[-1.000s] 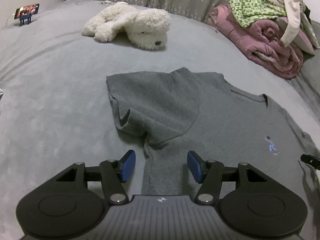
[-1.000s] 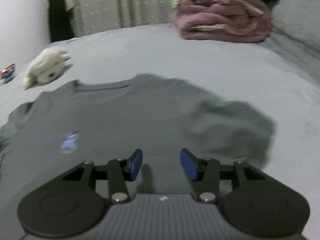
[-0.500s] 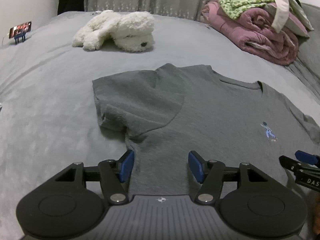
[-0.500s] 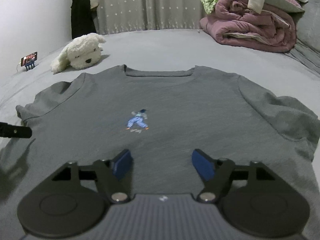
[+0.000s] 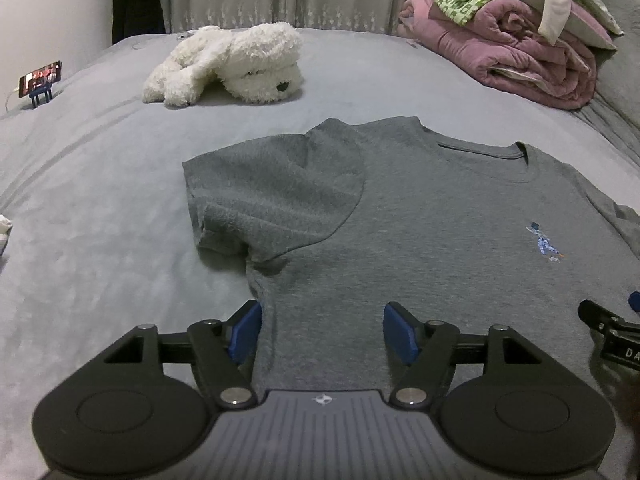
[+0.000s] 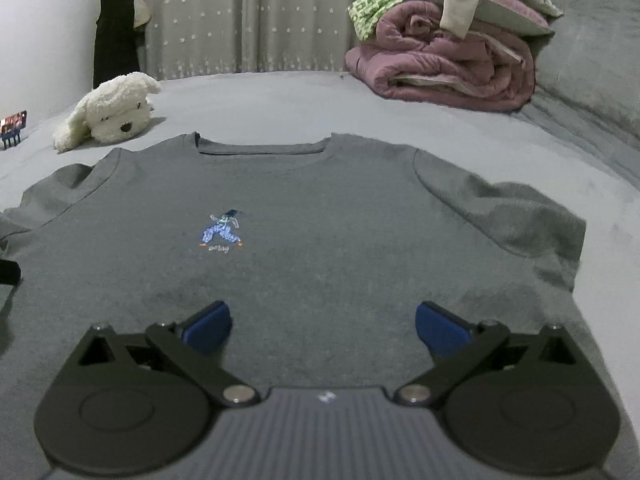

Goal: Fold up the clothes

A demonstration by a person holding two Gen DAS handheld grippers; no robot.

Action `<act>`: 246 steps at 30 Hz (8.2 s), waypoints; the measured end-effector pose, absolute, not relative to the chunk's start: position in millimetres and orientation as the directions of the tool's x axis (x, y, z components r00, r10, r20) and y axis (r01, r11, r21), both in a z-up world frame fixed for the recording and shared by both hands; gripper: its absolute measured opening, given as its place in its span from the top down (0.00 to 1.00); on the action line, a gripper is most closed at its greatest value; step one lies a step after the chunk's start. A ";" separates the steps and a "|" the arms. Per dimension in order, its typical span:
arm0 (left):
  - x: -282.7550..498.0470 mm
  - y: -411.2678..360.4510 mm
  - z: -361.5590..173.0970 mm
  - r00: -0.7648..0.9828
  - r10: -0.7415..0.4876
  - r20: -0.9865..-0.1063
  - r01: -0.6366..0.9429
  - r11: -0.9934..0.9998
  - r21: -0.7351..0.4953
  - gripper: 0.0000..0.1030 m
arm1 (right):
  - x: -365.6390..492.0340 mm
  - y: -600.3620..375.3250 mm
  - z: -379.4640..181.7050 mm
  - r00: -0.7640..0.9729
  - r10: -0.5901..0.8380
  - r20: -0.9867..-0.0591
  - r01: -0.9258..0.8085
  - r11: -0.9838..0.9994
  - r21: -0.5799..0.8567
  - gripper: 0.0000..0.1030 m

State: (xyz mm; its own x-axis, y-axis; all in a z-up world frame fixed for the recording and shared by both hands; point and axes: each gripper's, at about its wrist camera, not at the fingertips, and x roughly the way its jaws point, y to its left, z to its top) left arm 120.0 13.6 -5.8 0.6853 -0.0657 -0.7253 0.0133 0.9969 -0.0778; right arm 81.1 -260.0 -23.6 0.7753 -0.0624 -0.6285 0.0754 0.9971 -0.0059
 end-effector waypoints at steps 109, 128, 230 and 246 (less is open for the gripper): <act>125.8 90.0 27.0 0.657 -0.048 -0.753 -0.183 0.958 -0.220 0.25 | 10.3 -222.4 3.7 0.717 -0.015 -0.697 0.123 0.987 0.106 0.00; 128.6 112.0 28.4 0.652 -0.066 -0.755 -0.225 0.935 -0.276 0.25 | -27.5 -79.2 -3.3 0.721 0.070 -0.689 -0.057 0.998 0.042 0.39; 128.8 122.0 32.1 0.665 -0.159 -0.730 -0.180 0.914 -0.363 0.25 | -44.6 -134.1 20.1 0.746 0.113 -0.657 0.067 0.968 0.243 0.66; 109.4 30.6 21.9 0.600 -0.167 -0.782 0.031 0.982 -0.186 0.25 | -43.5 -250.8 23.7 0.739 -0.182 -0.648 0.319 0.943 0.098 0.47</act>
